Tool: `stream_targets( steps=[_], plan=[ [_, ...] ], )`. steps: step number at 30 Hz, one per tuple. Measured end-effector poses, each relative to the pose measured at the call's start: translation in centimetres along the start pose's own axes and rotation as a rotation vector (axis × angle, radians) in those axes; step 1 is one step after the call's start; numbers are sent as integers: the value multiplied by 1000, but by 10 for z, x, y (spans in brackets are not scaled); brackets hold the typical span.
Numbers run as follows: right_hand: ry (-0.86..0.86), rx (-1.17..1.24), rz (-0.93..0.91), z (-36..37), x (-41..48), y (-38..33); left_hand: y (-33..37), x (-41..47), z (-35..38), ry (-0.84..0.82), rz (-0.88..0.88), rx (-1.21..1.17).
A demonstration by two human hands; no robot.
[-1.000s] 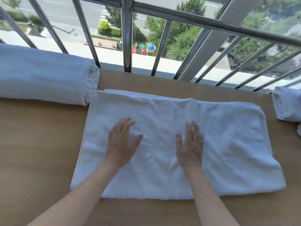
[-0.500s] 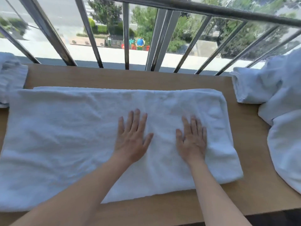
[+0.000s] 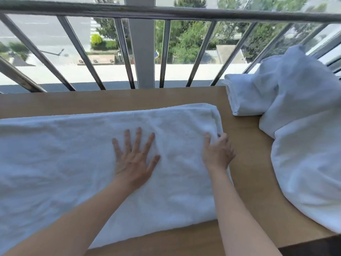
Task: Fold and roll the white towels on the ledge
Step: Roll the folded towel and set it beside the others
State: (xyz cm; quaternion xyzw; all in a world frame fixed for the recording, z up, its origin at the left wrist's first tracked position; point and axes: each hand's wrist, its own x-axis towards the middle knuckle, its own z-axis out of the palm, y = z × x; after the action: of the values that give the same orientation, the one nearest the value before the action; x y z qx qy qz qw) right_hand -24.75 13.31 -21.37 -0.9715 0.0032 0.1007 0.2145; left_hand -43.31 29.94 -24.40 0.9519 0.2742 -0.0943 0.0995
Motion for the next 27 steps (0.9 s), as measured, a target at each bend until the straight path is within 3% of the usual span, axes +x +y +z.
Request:
stream_targets(
  steps=[3, 6, 8, 10, 12, 17, 22, 25, 27],
  plan=[
    [-136, 98, -101, -10, 20, -2, 20, 15, -5, 19, 93, -41],
    [65, 98, -301, -21, 24, 8, 41, 28, -13, 109, 201, -101],
    [112, 58, -265, -21, 25, 17, 53, 32, -13, 158, 229, -84],
    [-20, -13, -149, -16, 30, 24, 57, 35, -9, 104, 205, -59],
    [-69, -19, -157, -14, 37, 27, 57, 36, -2, 76, 181, -38],
    [20, 25, -200, -18, 48, 30, 55, 40, 0, 80, 201, -18],
    [-205, 258, -92, -29, 46, 43, 57, 42, -3, 56, 180, -10],
    [-390, 252, -91, -28, 33, 52, 57, 44, -5, 49, 179, -42],
    [-395, 294, -109, -30, 29, 61, 57, 41, -5, 60, 199, -70]
  ],
)
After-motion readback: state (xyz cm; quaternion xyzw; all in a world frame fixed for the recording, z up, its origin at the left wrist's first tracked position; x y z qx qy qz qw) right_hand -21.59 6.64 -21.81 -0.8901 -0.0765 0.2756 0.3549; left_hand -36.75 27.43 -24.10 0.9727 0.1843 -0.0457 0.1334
